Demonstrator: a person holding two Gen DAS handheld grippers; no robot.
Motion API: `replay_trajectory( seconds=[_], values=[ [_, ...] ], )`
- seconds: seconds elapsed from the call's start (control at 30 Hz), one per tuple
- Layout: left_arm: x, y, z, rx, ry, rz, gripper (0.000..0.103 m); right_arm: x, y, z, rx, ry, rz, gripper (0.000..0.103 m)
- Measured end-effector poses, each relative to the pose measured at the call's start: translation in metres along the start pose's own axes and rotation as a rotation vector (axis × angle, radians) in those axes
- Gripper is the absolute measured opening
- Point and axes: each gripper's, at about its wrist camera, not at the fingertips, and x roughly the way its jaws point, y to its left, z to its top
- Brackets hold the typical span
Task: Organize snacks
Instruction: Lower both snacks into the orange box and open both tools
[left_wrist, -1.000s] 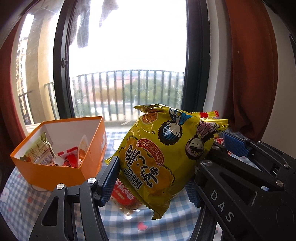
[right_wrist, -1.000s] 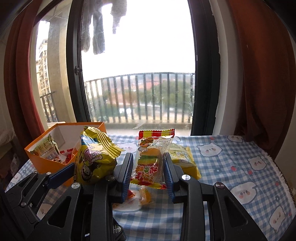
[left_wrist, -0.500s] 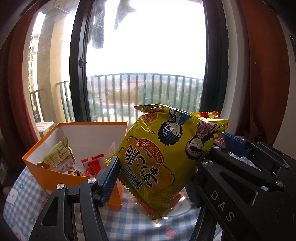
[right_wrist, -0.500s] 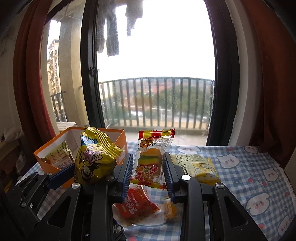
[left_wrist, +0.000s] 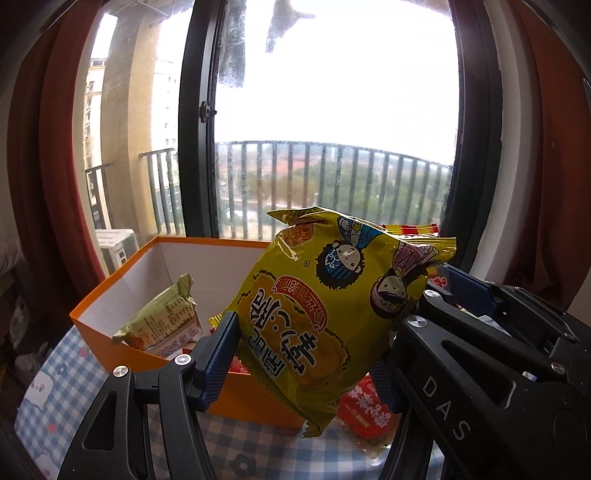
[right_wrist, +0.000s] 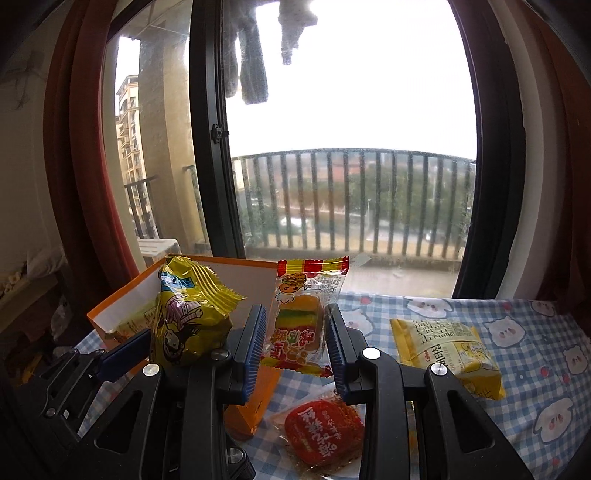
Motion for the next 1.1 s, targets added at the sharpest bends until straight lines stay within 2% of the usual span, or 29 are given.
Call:
replay_trajectory(
  seconds=[0.5,0.7,0.93,1.03,1.1],
  values=[
    [0.035,0.061,0.010,-0.073,0.037,0.118,0.066,0.053,0.045,0.012,-0.020,0.031,0.102,0.036],
    [0.060,0.079,0.009,-0.093,0.058,0.193,0.066,0.094,0.063,0.010,-0.027,0.092,0.112,0.036],
    [0.085,0.096,0.015,-0.103,0.074,0.244,0.067,0.126,0.075,0.009,-0.024,0.142,0.114,0.036],
    [0.099,0.105,0.019,-0.122,0.095,0.301,0.069,0.135,0.078,0.010,-0.026,0.153,0.105,0.036],
    [0.104,0.111,0.018,-0.147,0.120,0.278,0.070,0.140,0.082,0.011,-0.028,0.160,0.105,0.036]
  ],
)
